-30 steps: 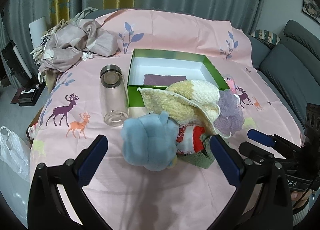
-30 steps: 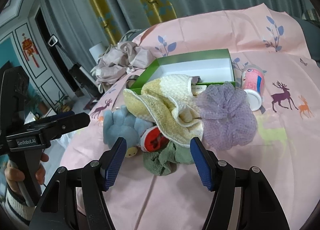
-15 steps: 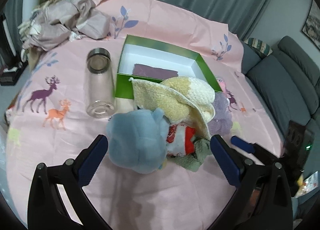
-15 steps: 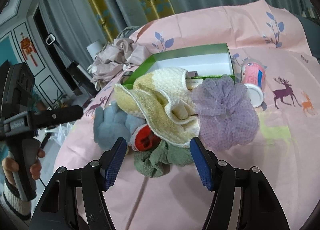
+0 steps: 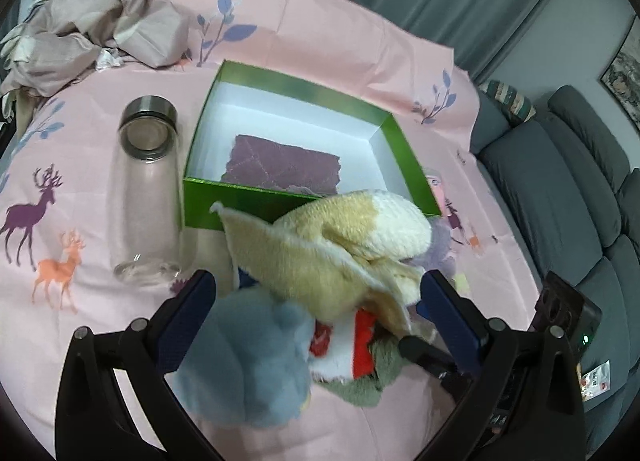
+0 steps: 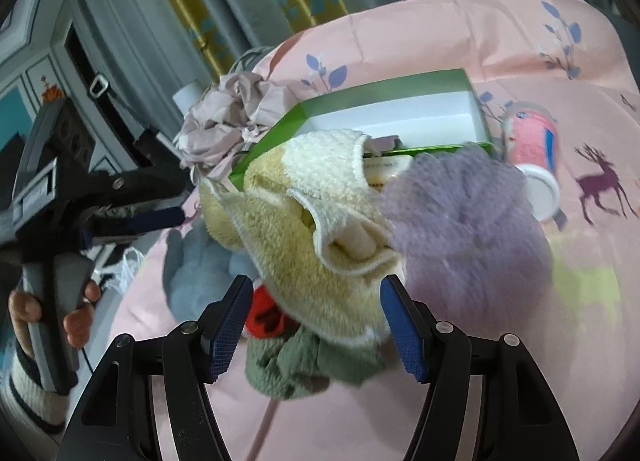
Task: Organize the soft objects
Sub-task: 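Grasp the cream towel with the right gripper and lift it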
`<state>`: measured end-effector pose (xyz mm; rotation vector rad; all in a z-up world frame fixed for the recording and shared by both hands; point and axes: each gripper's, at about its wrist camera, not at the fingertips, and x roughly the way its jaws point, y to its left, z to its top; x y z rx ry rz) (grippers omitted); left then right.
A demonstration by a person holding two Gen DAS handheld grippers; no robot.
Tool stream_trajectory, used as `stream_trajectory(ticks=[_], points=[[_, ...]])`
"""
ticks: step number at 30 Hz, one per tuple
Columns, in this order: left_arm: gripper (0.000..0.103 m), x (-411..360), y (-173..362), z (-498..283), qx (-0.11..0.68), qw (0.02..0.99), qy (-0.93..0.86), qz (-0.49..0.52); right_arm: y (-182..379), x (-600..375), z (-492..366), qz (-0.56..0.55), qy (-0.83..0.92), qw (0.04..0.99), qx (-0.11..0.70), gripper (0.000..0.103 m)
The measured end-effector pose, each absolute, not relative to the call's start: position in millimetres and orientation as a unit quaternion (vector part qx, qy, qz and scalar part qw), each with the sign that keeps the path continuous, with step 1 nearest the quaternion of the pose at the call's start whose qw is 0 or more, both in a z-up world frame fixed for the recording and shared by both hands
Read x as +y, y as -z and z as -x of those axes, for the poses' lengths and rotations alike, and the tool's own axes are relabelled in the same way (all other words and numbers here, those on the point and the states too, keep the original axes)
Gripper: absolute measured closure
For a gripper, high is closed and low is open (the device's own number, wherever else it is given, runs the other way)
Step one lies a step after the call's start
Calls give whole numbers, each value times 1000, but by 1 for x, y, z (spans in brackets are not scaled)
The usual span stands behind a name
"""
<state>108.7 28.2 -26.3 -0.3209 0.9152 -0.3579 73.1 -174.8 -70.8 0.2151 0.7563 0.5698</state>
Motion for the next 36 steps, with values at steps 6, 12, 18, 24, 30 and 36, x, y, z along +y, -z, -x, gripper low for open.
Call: stream_trajectory(ticks=[6, 12, 18, 24, 30, 36], points=[[1, 20, 31, -136, 473, 847, 188, 152, 77, -152, -95, -67, -286, 881, 370, 36], [32, 23, 42, -141, 491, 831, 194, 177, 78, -145, -107, -70, -296, 880, 365, 36], [69, 21, 41, -135, 482, 830, 208, 189, 76, -146, -108, -84, -293, 885, 351, 61], [89, 20, 45, -133, 483, 820, 222, 213, 77, -146, -108, -93, -294, 885, 350, 90], [90, 20, 18, -109, 452, 831, 248, 209, 55, -147, -86, -94, -305, 892, 322, 91], [89, 21, -16, -73, 414, 853, 252, 193, 23, -146, -56, -83, -321, 899, 288, 91]])
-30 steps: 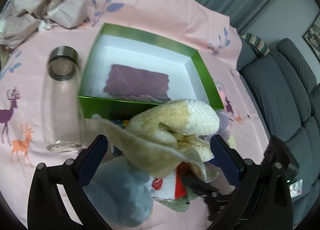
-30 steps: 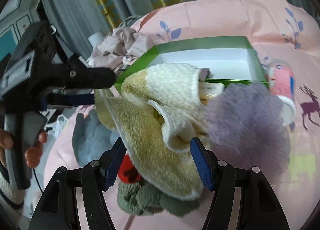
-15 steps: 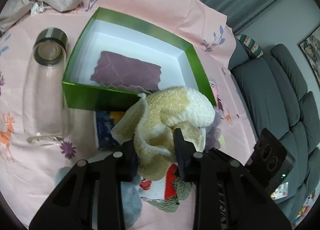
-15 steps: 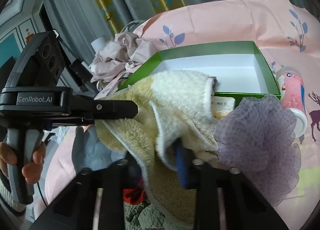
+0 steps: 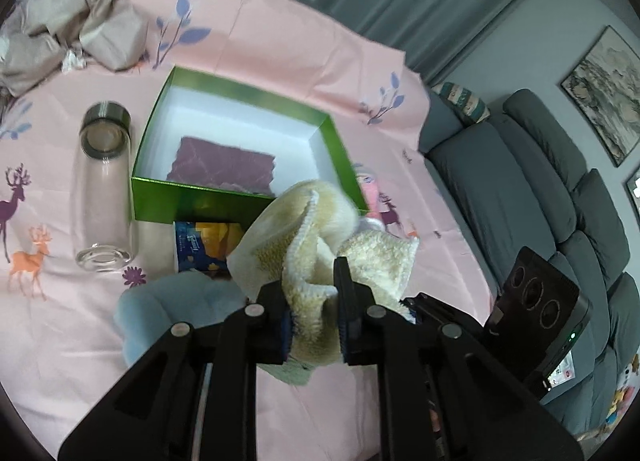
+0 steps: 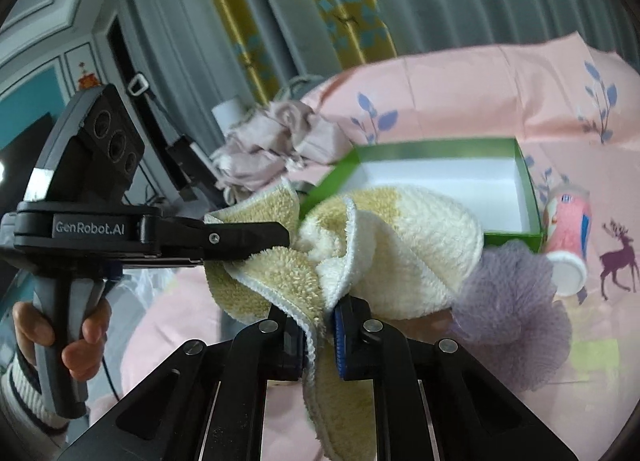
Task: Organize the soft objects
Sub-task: 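Grasp the cream towel with the right gripper and lift it, then lower the cream towel into the green box and open the right gripper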
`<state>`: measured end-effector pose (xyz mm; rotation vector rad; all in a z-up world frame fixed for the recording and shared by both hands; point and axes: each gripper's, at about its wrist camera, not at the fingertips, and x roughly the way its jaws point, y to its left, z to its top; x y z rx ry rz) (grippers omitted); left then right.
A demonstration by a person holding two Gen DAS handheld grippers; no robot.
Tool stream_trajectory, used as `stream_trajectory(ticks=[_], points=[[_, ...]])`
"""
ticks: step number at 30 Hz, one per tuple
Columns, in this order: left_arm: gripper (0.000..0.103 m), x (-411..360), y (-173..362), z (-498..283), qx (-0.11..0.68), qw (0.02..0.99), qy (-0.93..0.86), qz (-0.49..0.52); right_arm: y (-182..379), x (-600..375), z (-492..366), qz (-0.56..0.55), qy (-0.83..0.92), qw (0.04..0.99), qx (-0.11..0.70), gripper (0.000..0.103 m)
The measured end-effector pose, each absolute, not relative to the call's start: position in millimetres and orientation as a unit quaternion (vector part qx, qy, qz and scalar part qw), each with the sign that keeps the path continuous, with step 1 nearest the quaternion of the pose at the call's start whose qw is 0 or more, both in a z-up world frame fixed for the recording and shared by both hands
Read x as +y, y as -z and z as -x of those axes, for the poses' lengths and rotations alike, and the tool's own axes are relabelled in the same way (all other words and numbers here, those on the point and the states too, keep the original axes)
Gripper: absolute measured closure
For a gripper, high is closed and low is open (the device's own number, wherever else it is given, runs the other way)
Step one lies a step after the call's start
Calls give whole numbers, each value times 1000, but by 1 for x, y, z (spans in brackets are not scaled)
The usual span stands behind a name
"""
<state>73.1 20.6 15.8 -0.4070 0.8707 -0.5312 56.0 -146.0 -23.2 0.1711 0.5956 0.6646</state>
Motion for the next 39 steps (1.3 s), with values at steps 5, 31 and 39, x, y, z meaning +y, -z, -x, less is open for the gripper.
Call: stream_trajectory(ticks=[5, 31, 39], points=[[89, 21, -51, -50, 371, 872, 266, 179, -11, -145, -33, -83, -336, 906, 246, 91], [89, 11, -160, -50, 242, 923, 274, 118, -134, -137, -11, 6, -296, 951, 94, 91], [89, 11, -146, -92, 259, 926, 250, 115, -127, -131, -51, 16, -283, 953, 109, 91]])
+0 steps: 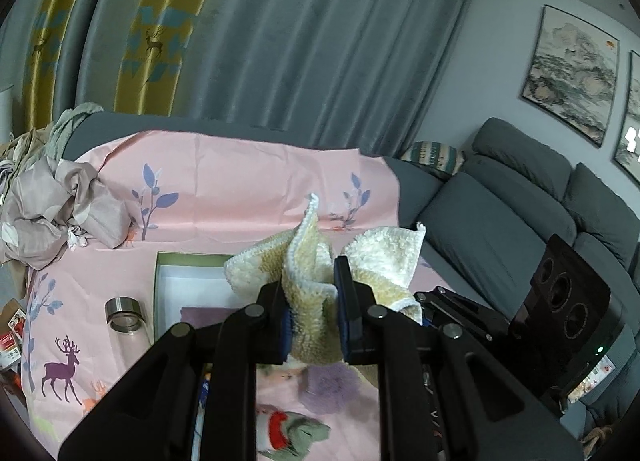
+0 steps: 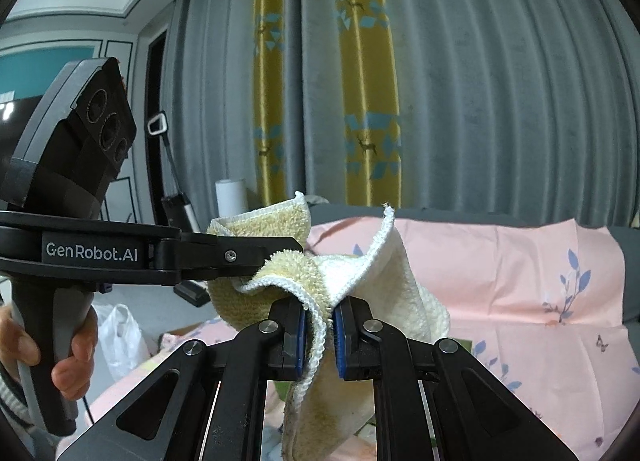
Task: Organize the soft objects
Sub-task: 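Lower the cream towel into the green box and open the right gripper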
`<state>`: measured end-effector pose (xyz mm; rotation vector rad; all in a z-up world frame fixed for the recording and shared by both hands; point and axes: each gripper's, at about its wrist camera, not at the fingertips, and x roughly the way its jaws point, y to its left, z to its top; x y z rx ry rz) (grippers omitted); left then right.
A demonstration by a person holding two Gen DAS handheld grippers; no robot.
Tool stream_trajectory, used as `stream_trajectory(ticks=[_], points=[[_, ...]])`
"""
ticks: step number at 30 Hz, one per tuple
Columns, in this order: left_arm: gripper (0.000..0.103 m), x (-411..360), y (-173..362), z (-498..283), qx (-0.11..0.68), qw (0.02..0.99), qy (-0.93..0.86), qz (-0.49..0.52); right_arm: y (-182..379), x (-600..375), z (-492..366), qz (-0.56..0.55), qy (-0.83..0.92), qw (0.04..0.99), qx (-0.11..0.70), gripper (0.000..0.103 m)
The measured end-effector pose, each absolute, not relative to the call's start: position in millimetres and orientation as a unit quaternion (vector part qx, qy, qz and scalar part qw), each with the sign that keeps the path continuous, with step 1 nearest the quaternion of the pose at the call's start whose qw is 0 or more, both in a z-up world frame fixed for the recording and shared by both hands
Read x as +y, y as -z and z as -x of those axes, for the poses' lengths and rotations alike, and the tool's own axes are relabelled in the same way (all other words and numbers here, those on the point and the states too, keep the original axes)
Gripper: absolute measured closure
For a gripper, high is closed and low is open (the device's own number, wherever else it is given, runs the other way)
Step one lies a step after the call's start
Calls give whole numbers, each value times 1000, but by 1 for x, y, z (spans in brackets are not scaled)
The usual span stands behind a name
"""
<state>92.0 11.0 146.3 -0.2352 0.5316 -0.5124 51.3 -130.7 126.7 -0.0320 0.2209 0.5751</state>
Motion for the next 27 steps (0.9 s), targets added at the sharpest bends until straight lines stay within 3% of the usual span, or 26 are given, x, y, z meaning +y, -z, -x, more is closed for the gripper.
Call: stream_trajectory(ticks=[15, 25, 27], points=[[89, 14, -57, -206, 366, 897, 205, 140, -49, -120, -164, 16, -269, 938, 219, 91], [89, 0, -12, -242, 421, 877, 190, 133, -1, -125, -207, 14, -247, 925, 290, 91], [85, -1, -5, -246, 430, 874, 186, 131, 6, -125, -214, 11, -244, 921, 303, 91]])
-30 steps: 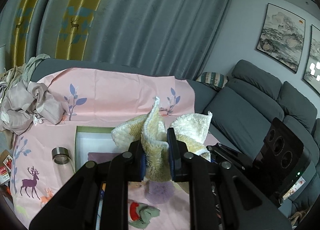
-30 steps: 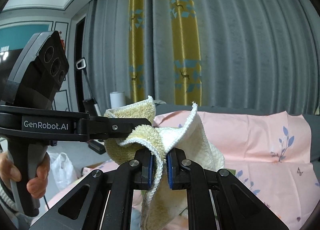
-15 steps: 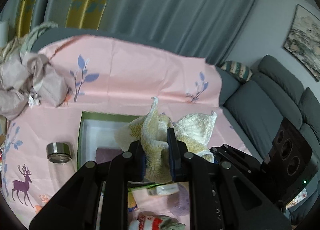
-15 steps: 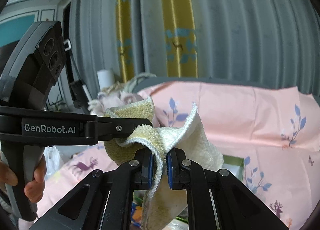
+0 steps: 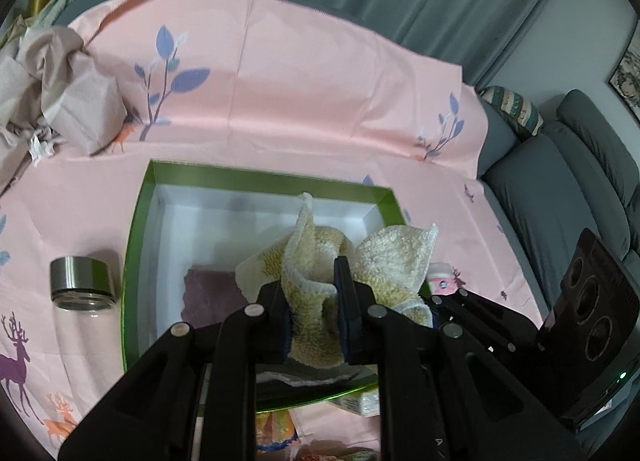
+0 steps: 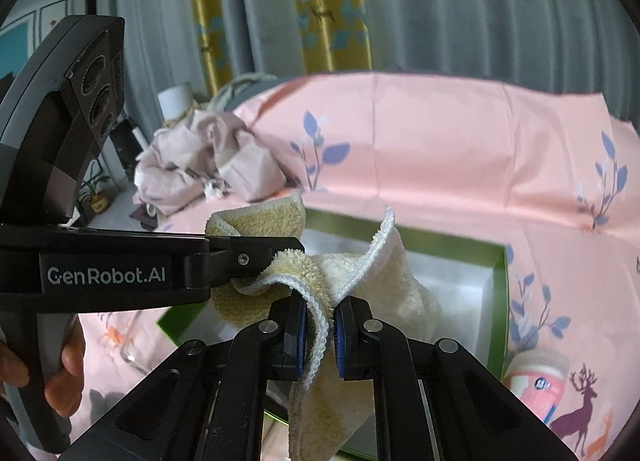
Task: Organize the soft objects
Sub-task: 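Lower the cream towel into the green box and open the right gripper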
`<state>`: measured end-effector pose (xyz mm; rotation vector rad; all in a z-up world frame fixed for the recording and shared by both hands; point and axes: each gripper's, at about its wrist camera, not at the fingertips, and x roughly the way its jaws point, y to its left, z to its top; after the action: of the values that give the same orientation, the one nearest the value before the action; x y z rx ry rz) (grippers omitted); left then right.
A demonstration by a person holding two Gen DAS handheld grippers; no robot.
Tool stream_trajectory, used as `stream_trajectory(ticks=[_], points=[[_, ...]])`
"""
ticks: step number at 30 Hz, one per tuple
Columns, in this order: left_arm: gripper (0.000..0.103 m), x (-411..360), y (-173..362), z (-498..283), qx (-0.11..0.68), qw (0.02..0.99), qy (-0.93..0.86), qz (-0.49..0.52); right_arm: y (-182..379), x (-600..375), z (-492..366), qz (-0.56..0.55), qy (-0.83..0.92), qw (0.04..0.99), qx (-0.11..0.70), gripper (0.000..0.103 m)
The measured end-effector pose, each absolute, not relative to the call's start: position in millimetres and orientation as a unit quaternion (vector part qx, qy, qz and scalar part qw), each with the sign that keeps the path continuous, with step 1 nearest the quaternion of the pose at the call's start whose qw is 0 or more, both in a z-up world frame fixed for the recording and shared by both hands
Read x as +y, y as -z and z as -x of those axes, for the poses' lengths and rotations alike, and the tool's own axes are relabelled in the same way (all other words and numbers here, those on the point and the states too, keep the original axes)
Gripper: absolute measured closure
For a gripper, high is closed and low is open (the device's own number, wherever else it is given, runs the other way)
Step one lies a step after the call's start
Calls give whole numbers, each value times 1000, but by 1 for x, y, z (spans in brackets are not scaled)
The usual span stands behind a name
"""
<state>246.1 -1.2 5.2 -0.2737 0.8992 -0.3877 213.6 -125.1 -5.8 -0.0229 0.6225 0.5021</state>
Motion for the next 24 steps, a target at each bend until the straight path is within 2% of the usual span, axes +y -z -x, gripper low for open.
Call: stream_trajectory(ticks=[1, 2, 3, 4, 5, 6, 8, 10, 11, 14, 19, 24], points=[[83, -2, -2, -248, 435, 872, 183, 129, 9, -126, -216, 10, -243, 919, 312, 91], [75, -1, 1, -249, 439, 871, 178, 129, 12, -127, -218, 7, -239, 916, 322, 91], [58, 0, 3, -250, 444, 871, 169, 128, 15, -128, -220, 6, -237, 914, 330, 91], [47, 1, 5, -251, 446, 871, 163, 127, 16, -129, -222, 5, -234, 913, 335, 91], [27, 3, 7, -250, 446, 872, 156, 127, 19, -129, -223, 7, -229, 911, 343, 90], [20, 5, 8, -250, 445, 874, 151, 128, 20, -130, -223, 10, -223, 911, 348, 85], [20, 10, 9, -249, 447, 873, 147, 130, 21, -132, -221, 14, -217, 911, 351, 71], [19, 11, 8, -247, 450, 873, 142, 127, 19, -134, -216, 16, -216, 912, 348, 52], [17, 12, 7, -246, 450, 874, 138, 122, 17, -135, -214, 16, -215, 913, 346, 49], [0, 14, 1, -237, 445, 879, 131, 112, 8, -141, -205, 14, -211, 917, 338, 46], [1, 20, -13, -213, 424, 891, 127, 95, -14, -157, -173, -17, -224, 926, 302, 33], [1, 21, -31, -179, 398, 906, 119, 79, -30, -168, -132, -34, -243, 929, 278, 31]])
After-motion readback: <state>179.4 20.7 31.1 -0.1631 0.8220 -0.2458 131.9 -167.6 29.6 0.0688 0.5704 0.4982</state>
